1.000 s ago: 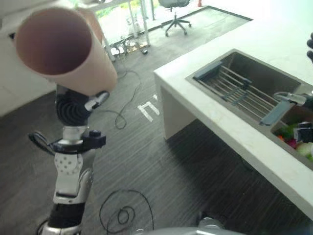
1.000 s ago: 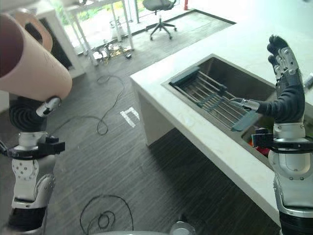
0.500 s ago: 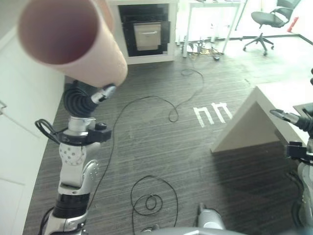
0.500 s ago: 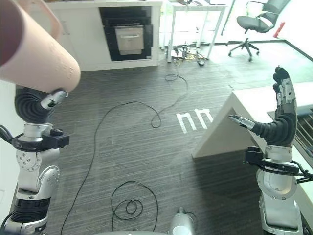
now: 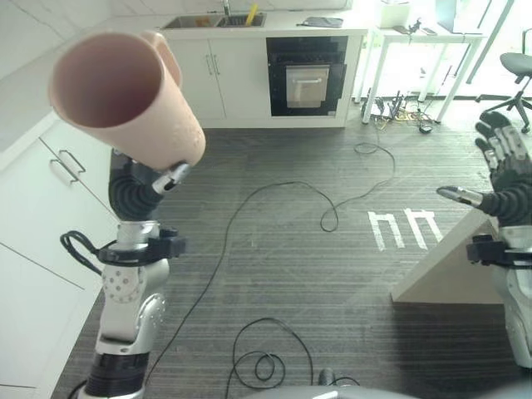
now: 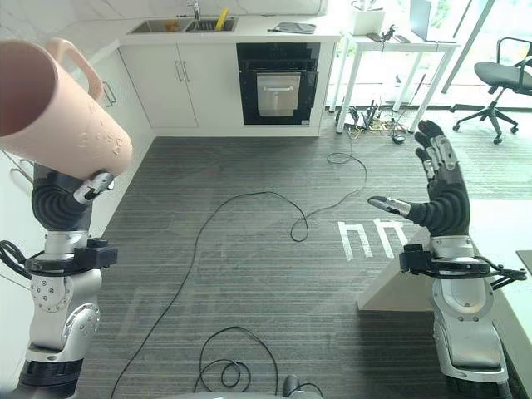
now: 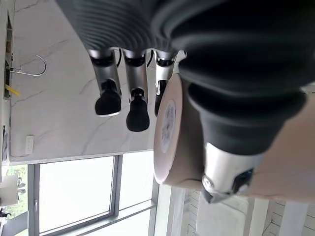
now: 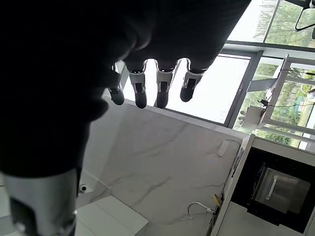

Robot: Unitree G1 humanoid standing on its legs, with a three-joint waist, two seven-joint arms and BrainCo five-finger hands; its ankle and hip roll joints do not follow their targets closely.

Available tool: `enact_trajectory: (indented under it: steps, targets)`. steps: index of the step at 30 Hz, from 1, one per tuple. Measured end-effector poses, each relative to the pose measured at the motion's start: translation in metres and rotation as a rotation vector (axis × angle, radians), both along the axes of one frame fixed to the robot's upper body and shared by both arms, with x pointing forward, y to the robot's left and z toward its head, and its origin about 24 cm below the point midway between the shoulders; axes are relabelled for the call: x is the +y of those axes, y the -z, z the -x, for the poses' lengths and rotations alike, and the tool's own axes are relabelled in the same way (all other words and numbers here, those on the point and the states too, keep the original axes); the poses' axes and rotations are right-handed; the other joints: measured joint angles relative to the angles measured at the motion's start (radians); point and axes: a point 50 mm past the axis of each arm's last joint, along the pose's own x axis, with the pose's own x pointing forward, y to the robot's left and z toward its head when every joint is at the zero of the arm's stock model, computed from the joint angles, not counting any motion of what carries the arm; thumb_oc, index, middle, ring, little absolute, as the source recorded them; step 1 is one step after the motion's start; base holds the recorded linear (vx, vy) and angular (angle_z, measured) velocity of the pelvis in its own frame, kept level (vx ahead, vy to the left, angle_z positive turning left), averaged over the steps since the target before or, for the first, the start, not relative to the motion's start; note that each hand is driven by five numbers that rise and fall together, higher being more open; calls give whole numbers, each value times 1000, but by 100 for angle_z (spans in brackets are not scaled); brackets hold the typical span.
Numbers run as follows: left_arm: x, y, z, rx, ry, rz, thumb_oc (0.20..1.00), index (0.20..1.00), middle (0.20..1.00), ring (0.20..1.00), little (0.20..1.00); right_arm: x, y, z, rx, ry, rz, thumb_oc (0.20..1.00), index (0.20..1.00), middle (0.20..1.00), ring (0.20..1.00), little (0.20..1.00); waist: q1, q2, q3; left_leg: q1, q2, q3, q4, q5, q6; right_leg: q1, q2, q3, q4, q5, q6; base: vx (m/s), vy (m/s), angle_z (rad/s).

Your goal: Place the dishes in the dishwasher.

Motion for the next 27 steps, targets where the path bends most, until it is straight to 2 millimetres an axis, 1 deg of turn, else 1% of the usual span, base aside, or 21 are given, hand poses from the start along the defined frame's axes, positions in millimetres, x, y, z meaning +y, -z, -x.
enact_trajectory:
  steps: [3,5,7,8,13,16,17,18,19,20,21,22,23,24,25,26,27]
  targets:
    - [0,2,0,7,-1,1,200,200,200,200,200,5,3,-2,23,-45,-6,1000,1000,1000,1000,1000,-3,14,0,3,7,-1,-1,1,-1,1,8,0,5,1,-1,-6,-101,-5]
    - [-1,4,0,12,1,17,200,200,200,200,200,11,10,-3,43,-80,-48,1000,1000,1000,1000,1000,-4,17,1,17,11,0,-1,2,-3,13,12,0,4,-2,-5,-2,-107,-1]
    - [-1,6,1,19,-1,26,200,200,200,200,200,15,14,-4,70,-111,-53,1000,1000,1000,1000,1000,-5,22,0,22,14,-2,-1,2,-4,22,14,0,0,-8,-4,-4,-101,3]
    - [-1,6,1,20,-1,27,200,200,200,200,200,15,14,-4,74,-113,-52,1000,1000,1000,1000,1000,-5,22,0,21,15,-2,-2,4,-6,20,15,0,0,-14,4,-1,-123,4]
    - [-1,8,2,27,12,13,200,200,200,200,200,15,14,-4,73,-113,-51,1000,1000,1000,1000,1000,-7,24,1,20,28,-2,-1,8,-12,19,29,0,-1,-15,2,4,-140,-1]
    - [-2,8,2,26,19,9,200,200,200,200,200,15,14,-4,72,-113,-52,1000,1000,1000,1000,1000,-13,24,1,24,38,3,-2,9,-13,20,41,3,-1,-20,-7,31,-211,-5]
    - [-2,8,2,25,22,7,200,200,200,200,200,14,14,-4,73,-117,-60,1000,1000,1000,1000,1000,-14,22,3,21,44,9,12,10,-19,21,51,0,4,-25,-14,17,-292,-6]
    - [-1,9,2,24,20,7,200,200,200,200,200,13,15,-4,79,-117,-60,1000,1000,1000,1000,1000,-9,8,11,1,47,17,73,4,-28,21,49,2,9,-40,-34,5,-275,-15]
    - [0,10,1,29,16,7,200,200,200,200,200,13,15,-4,79,-123,-75,1000,1000,1000,1000,1000,-2,-29,34,-51,49,40,217,-6,-42,20,36,14,31,-57,-59,10,-219,-24]
    - [3,13,0,43,13,19,200,200,200,200,200,12,13,-3,67,-139,-92,1000,1000,1000,1000,1000,5,-63,46,-168,73,56,466,0,-47,18,30,27,55,-70,-78,84,-159,-27]
    - [3,15,-1,51,18,28,200,200,200,200,200,10,9,-2,41,-146,-107,1000,1000,1000,1000,1000,5,-66,53,-251,108,41,637,28,-41,19,37,33,71,-80,-92,153,-57,-16]
    - [1,18,-2,61,34,38,200,200,200,200,200,7,8,0,18,-136,-131,1000,1000,1000,1000,1000,-1,-76,69,-337,132,1,775,59,-54,44,44,40,69,-87,-112,300,63,-20]
    - [2,21,-2,77,38,33,200,200,200,200,200,7,9,0,15,-137,-140,1000,1000,1000,1000,1000,-8,-82,76,-368,143,16,708,27,-48,42,44,50,62,-92,-118,445,201,-27]
    - [3,23,-4,85,38,31,200,200,200,200,200,7,9,-1,12,-140,-135,1000,1000,1000,1000,1000,-12,-68,88,-363,147,44,550,27,-49,54,49,52,53,-92,-116,489,253,-29]
    - [4,27,-5,101,35,32,200,200,200,200,200,7,11,-1,17,-140,-140,1000,1000,1000,1000,1000,-24,-55,91,-345,151,74,399,30,-52,63,54,51,37,-93,-113,465,243,-32]
    - [7,33,-6,132,20,36,200,200,200,200,200,8,18,-4,41,-144,-156,1000,1000,1000,1000,1000,-31,-41,92,-274,155,112,99,52,-51,92,63,52,3,-90,-102,481,213,-40]
    - [8,34,-6,139,12,39,200,200,200,200,200,8,18,-4,46,-148,-153,1000,1000,1000,1000,1000,-33,-17,106,-240,179,106,-32,71,-55,118,78,52,5,-83,-92,533,216,-42]
